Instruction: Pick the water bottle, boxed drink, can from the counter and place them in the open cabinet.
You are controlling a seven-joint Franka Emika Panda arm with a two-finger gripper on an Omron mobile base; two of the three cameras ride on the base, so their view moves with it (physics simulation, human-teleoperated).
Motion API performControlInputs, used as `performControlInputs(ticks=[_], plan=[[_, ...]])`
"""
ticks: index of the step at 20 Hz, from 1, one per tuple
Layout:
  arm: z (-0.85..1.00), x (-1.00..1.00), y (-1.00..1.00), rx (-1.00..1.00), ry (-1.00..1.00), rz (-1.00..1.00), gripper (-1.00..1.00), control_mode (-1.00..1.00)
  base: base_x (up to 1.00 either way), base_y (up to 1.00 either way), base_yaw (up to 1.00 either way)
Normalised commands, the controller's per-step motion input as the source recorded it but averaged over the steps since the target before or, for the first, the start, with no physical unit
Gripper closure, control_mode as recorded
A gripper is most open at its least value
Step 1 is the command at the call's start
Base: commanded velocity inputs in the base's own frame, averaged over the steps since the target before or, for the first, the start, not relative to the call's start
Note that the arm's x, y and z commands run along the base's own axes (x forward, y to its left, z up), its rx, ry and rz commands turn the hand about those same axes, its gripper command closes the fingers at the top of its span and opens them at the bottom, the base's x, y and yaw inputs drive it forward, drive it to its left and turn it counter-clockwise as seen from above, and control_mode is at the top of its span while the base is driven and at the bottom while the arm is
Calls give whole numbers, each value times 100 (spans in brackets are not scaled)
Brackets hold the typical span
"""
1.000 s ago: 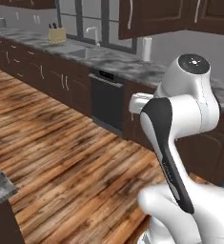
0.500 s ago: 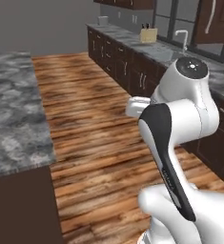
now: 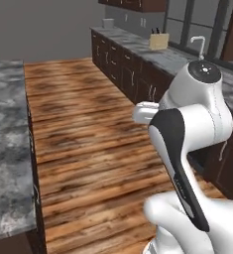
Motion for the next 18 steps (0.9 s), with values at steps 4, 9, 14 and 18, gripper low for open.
performControlInputs(ticks=[4,9,14,18], plan=[[0,0,0,0,0,0,100,100,100,-1,3],[0,0,0,0,0,0,100,100,100,-5,3],[0,0,0,0,0,0,100,100,100,-19,3],[0,0,0,0,0,0,100,100,100,-17,3]])
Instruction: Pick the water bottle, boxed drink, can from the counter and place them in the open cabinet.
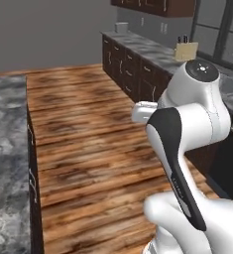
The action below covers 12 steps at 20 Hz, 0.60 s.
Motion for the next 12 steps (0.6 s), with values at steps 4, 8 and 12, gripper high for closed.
performControlInputs(ticks=[4,8,12], plan=[[0,0,0,0,0,0,100,100,100,-13,2],[0,0,0,0,0,0,100,100,100,-19,-5],[0,0,0,0,0,0,100,100,11,-19,-86]])
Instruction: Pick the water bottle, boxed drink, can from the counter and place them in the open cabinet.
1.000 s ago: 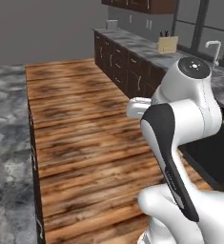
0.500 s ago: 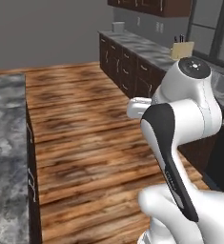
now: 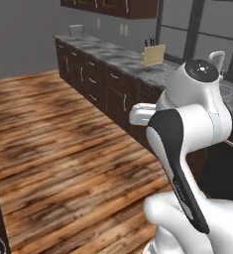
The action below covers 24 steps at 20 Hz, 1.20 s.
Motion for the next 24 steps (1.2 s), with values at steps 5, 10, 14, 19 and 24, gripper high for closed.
performControlInputs(ticks=[5,10,14,19,24], plan=[[0,0,0,0,0,0,100,100,0,0,-100],[0,0,0,0,0,0,100,100,6,11,-98],[0,0,0,0,0,0,100,100,14,16,-96],[0,0,0,0,0,0,100,100,41,11,-83],[0,0,0,0,0,0,100,100,90,14,-44]])
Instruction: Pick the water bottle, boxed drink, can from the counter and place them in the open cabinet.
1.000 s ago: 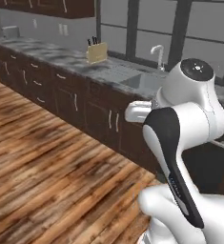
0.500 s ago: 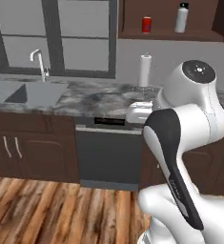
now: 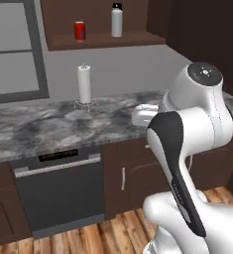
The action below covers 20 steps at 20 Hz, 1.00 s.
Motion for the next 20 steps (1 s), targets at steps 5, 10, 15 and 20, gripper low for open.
performControlInputs(ticks=[5,10,15,20], plan=[[0,0,0,0,0,0,100,100,81,0,-3],[0,0,0,0,0,0,100,100,42,0,-16],[0,0,0,0,0,0,100,100,96,0,-31],[0,0,0,0,0,0,100,100,80,0,-18]])
